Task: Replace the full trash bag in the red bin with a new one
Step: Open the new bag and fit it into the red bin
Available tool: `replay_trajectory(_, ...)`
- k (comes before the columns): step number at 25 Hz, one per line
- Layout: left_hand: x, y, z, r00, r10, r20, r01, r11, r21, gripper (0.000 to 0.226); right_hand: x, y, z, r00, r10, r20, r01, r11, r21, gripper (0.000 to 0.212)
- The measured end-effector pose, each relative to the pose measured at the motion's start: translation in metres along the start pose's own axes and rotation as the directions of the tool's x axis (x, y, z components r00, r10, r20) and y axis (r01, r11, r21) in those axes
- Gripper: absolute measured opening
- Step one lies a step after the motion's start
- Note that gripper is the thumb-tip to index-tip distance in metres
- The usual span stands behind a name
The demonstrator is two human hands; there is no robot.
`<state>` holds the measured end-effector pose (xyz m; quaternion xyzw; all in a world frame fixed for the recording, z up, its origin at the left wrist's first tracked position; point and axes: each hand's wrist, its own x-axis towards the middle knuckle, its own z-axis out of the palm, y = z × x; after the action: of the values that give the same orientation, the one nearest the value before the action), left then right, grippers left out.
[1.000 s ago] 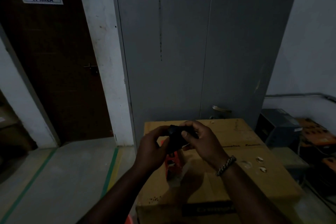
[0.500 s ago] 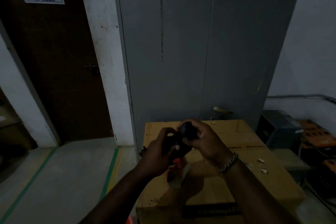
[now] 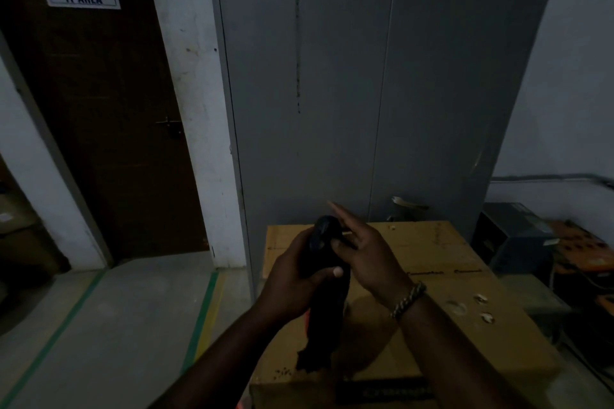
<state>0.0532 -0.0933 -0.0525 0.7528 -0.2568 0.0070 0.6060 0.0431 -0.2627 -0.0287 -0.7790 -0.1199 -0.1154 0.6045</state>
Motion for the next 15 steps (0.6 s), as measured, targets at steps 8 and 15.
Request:
replay_trajectory(8, 0.005, 0.000, -0.005, 0.996, 0.058, -0.065, -0.046, 0.985, 0.168, 0.041, -0.002, 0.001, 0.000, 0.972, -0.236, -0.007, 0.209, 0.876, -0.434, 0.064)
replay_trajectory(15, 0.007, 0.005, -0.012, 0.983, 0.165, -0.080, -0.155, 0.980, 0.125, 0.027, -0.002, 0.007, -0.005, 0.994, -0.053, -0.093, 0.046, 0.996, -0.071, 0.025)
